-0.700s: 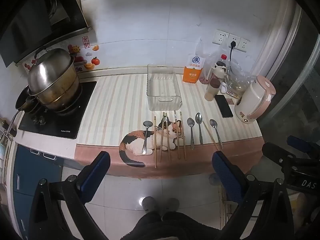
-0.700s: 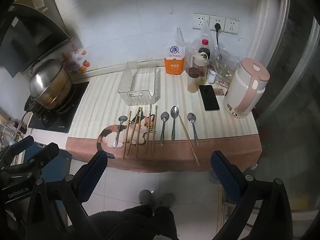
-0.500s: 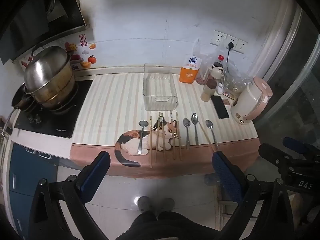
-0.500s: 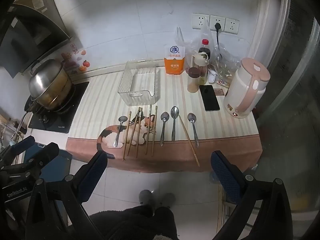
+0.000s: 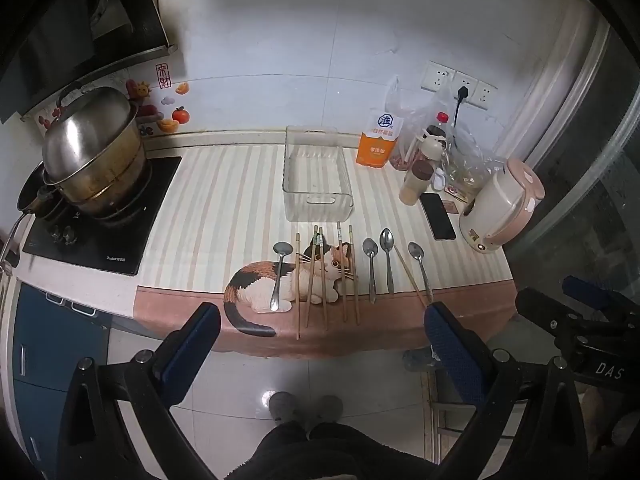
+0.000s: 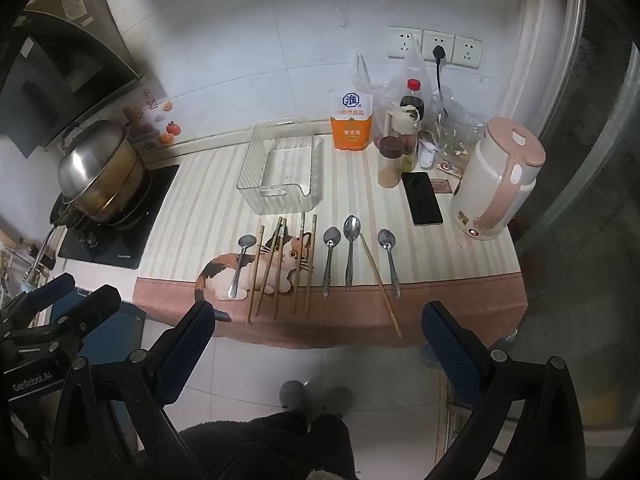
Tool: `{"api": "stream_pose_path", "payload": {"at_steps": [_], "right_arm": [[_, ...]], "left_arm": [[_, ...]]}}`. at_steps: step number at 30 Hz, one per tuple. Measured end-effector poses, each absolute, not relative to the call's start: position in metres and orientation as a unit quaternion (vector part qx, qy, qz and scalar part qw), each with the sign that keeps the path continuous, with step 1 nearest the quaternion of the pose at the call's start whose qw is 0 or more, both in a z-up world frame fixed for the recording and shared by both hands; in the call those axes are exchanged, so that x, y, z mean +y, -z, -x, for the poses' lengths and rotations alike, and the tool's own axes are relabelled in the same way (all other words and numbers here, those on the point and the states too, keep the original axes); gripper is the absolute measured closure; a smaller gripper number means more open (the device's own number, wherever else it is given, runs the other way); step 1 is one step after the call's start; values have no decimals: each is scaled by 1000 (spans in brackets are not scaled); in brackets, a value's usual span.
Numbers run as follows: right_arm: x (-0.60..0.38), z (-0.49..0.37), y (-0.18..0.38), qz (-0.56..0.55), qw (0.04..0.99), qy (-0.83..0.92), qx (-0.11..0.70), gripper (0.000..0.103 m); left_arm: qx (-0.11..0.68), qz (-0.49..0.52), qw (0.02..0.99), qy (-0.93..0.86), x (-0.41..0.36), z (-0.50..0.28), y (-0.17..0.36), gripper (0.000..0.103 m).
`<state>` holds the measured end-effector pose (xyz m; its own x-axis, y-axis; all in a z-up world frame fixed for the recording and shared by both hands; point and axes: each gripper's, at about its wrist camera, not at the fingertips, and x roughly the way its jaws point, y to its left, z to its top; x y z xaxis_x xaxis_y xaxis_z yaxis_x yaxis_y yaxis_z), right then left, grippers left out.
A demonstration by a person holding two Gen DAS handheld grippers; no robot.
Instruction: Organize utensils
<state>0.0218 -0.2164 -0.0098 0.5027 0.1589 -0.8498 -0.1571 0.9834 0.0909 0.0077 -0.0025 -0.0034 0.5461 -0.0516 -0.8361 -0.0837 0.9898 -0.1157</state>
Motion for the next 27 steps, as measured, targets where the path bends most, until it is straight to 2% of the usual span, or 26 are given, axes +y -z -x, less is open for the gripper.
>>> {"api": "stream_pose_path", "payload": {"at_steps": [27], "right_arm": [[-213,-33,13,0,865,-90,493,0]], "left_arm": [[481,75,873,-7,1,-15,7,0]]}}
